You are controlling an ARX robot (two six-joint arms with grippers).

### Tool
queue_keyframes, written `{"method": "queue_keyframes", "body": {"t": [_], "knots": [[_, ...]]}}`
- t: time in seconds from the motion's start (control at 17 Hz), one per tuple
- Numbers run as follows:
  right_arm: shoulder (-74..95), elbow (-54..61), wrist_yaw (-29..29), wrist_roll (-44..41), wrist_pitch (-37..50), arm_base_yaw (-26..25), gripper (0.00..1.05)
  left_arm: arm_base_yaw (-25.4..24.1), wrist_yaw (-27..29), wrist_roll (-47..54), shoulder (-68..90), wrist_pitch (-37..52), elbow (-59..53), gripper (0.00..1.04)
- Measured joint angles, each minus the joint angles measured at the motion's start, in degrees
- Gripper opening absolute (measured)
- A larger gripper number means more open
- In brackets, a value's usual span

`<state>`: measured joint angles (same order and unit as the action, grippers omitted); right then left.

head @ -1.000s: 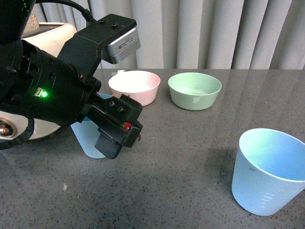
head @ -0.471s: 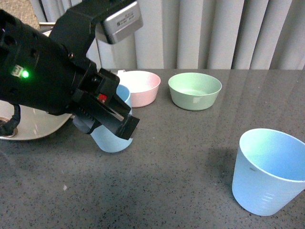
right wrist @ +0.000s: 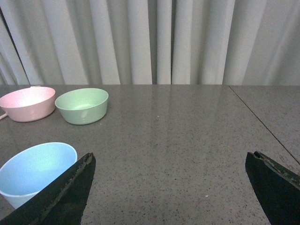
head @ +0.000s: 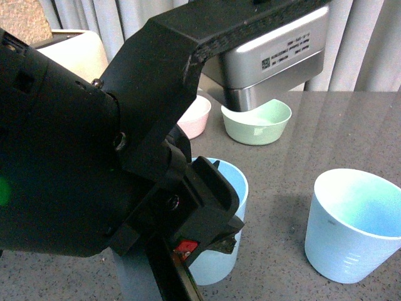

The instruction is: Stack blue cups with both arms

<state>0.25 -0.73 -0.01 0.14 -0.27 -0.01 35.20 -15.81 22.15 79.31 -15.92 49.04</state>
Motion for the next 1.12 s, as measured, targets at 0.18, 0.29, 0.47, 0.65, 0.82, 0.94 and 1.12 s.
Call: {"method": "queue_keyframes", "body": {"t": [0.18, 0.29, 0.47, 0.65, 0.82, 0.94, 1.12], "knots": [[0.0, 0.0, 0.0, 0.0, 0.0, 0.0, 0.98, 0.1, 0.8, 1.8, 3.2, 0.1, 0.0, 0.02], [0.0, 0.0, 0.0, 0.0, 0.0, 0.0, 0.98, 1.9, 1.3, 2.4, 3.5, 0.7, -0.2, 0.02], [0.0, 0.0, 0.0, 0.0, 0.0, 0.0, 0.98, 2.0, 2.3, 3.2, 4.0, 1.4, -0.3, 0.02], [0.0, 0.0, 0.0, 0.0, 0.0, 0.0, 0.98, 2.1, 2.1, 3.5, 4.0, 0.3, 0.2, 0.31], [0.0, 0.0, 0.0, 0.0, 0.0, 0.0, 0.98, 1.3, 2.0, 3.3, 3.3, 0.5, 1.6, 0.62], [0.0, 0.0, 0.0, 0.0, 0.0, 0.0, 0.98, 0.6, 0.4, 2.2, 1.3, 0.7, 2.7, 0.82], [0.0, 0.0, 0.0, 0.0, 0.0, 0.0, 0.98, -1.5, -0.9, 0.3, -1.8, 2.7, 3.8, 0.98]]}}
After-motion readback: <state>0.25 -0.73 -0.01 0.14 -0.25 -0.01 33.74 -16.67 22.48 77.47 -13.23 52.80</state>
